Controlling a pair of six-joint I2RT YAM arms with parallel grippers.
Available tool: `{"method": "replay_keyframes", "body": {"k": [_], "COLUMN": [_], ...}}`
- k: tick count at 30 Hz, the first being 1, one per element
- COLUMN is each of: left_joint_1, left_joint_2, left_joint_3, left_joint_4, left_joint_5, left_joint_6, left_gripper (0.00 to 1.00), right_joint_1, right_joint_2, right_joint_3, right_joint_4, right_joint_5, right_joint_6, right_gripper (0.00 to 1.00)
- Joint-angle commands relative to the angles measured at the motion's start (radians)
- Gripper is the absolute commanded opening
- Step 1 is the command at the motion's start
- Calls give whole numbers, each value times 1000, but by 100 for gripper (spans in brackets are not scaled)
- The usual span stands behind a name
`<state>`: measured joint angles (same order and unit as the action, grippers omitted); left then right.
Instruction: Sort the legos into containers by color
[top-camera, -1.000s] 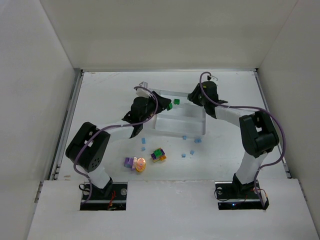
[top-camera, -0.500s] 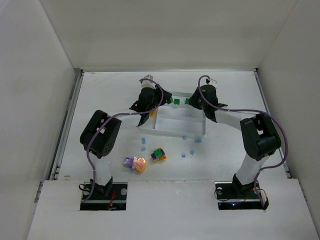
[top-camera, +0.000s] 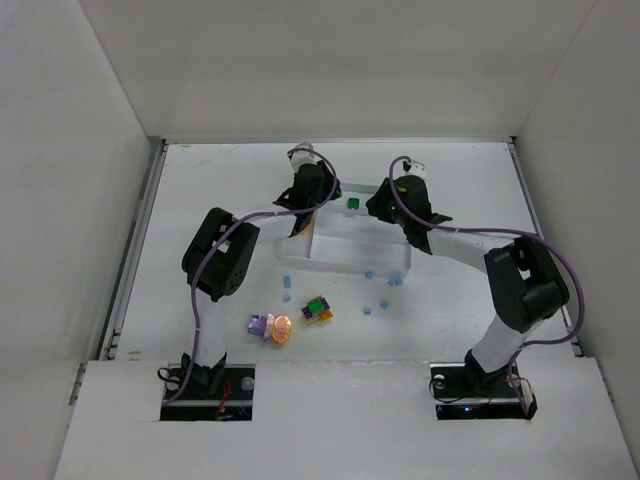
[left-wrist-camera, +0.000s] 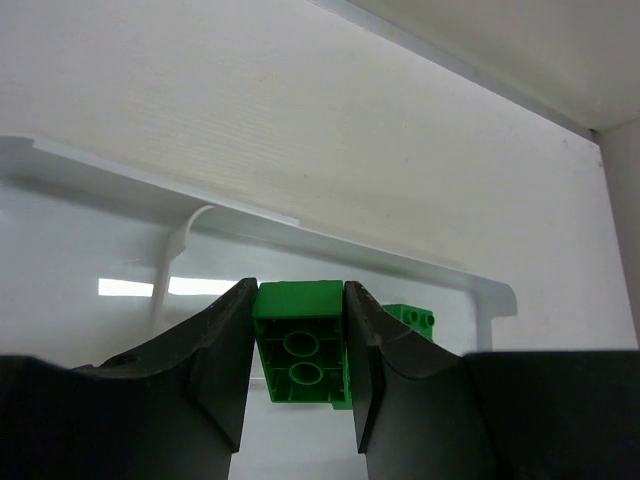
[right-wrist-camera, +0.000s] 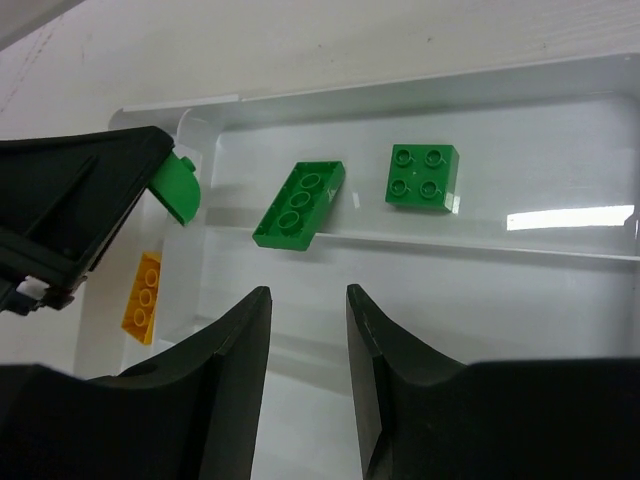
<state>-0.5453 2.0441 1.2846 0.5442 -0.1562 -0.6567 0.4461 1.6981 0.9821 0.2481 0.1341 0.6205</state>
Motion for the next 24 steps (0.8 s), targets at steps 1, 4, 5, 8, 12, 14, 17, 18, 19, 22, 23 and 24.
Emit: {"method": "replay_keyframes", "body": {"k": [1,4,5,8,12,14,17,18,19,22,23,24], "left_joint_1": [-11,-15,-17,-25,-31,-32,-31,-31,-31,-25,-20,-18], "left_joint_2": [11,24,25,28,30,28,24,19,15,-4,-16,-30], "left_joint_3": [73,94,99,113,117,116,116,111,108,93,84,73], "left_joint_4": [-53,-79,-82,-95,-101,-101,-98,-98,-96,-93,-92,-89], "left_joint_5": [-98,-131,-138,-152,-164,-166,-161,-158,-157,-155,-151,-146], "left_joint_6": [16,6,5,5,3,3,3,3,3,6,3,3], "left_gripper": [21,22,22,24,35,41,47,50,52,53,48,45], "right_joint_1": [9,12,13,15,18,22,26,27,29,36,38,41], "right_joint_2": [-25,-25,-25,-23,-14,-9,1,5,9,20,23,29], "right_joint_3": [1,1,1,1,7,12,20,23,24,32,36,41], "right_joint_4": [54,59,59,59,59,56,53,51,49,46,45,39], "right_joint_5": [1,-13,-17,-22,-30,-37,-44,-45,-47,-50,-54,-59], "right_joint_6": [-19,-16,-16,-19,-19,-21,-22,-22,-22,-25,-28,-31], "right_gripper": [42,42,42,42,44,45,46,46,46,46,44,42]}}
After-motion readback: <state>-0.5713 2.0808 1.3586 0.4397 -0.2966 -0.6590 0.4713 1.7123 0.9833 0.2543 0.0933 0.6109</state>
